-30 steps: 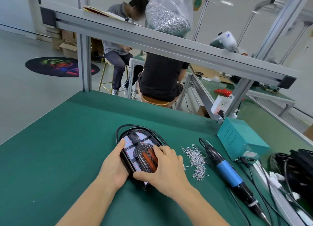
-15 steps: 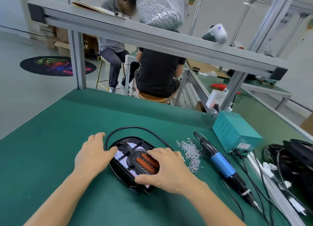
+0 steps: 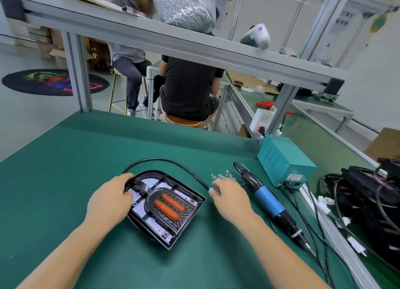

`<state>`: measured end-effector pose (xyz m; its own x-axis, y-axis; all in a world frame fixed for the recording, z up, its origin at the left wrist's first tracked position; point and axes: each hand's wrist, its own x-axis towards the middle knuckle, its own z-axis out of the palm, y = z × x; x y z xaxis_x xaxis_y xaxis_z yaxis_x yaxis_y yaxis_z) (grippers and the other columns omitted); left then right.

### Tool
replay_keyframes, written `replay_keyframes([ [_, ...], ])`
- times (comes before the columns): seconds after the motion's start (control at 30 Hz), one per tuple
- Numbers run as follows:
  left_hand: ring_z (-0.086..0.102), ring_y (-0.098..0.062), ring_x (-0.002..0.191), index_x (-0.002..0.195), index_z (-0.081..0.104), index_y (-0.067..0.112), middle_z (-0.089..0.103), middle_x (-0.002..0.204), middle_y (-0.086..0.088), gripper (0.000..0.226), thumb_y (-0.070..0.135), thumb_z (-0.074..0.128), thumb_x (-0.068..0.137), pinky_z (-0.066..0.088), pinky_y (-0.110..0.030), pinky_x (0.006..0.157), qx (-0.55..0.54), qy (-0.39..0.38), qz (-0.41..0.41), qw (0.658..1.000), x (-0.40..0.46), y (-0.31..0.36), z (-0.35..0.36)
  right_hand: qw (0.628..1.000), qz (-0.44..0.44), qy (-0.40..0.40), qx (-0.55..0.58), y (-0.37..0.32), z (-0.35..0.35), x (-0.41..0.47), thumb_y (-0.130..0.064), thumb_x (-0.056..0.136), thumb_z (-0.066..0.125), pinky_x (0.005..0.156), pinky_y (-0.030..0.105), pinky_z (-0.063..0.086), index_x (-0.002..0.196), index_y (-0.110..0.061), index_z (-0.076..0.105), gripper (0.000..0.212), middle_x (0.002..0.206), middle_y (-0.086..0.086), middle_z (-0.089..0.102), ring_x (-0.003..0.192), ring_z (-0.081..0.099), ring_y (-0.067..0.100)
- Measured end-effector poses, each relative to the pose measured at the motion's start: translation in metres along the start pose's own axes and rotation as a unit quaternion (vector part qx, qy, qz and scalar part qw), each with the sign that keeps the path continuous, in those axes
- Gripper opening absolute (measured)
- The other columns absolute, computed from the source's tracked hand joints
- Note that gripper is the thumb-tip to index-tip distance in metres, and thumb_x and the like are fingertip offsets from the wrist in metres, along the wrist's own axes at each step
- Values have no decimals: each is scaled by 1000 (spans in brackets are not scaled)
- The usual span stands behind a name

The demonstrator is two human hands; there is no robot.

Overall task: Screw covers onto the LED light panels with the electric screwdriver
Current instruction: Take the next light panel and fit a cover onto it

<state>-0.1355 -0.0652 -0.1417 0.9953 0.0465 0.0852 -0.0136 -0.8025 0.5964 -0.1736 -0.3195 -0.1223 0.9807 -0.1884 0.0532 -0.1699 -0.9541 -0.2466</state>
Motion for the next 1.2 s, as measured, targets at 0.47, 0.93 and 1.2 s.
replay_keyframes([
  [0.47, 55, -30, 96, 134, 49, 25, 56, 111, -3, 49, 8, 43, 88, 43, -33, 78, -23, 41, -2, 999, -13, 6, 14, 996, 6, -17, 85, -41, 1, 69, -13, 93, 59, 88, 30, 50, 111, -10, 71, 22, 113, 5, 71, 106, 63, 27],
  [0.93, 54, -31, 89, 121, 57, 21, 56, 107, -3, 41, 8, 49, 84, 43, -34, 77, -15, 14, 1, 1000, -17, 13, 10, 977, -18, 6, 211, 12, -31, 29, -15, 93, 59, 80, 15, 32, 122, -24, 66, 31, 115, -6, 61, 95, 53, 6],
  [1.2, 50, -27, 114, 123, 62, 23, 55, 131, 0, 36, 28, 56, 87, 43, -36, 84, 62, 38, 41, 997, -3, 26, -1, 985, 120, 98, 76, 106, -36, -33, -23, 94, 62, 97, 32, 38, 138, -14, 52, 46, 139, 7, 49, 124, 45, 24],
])
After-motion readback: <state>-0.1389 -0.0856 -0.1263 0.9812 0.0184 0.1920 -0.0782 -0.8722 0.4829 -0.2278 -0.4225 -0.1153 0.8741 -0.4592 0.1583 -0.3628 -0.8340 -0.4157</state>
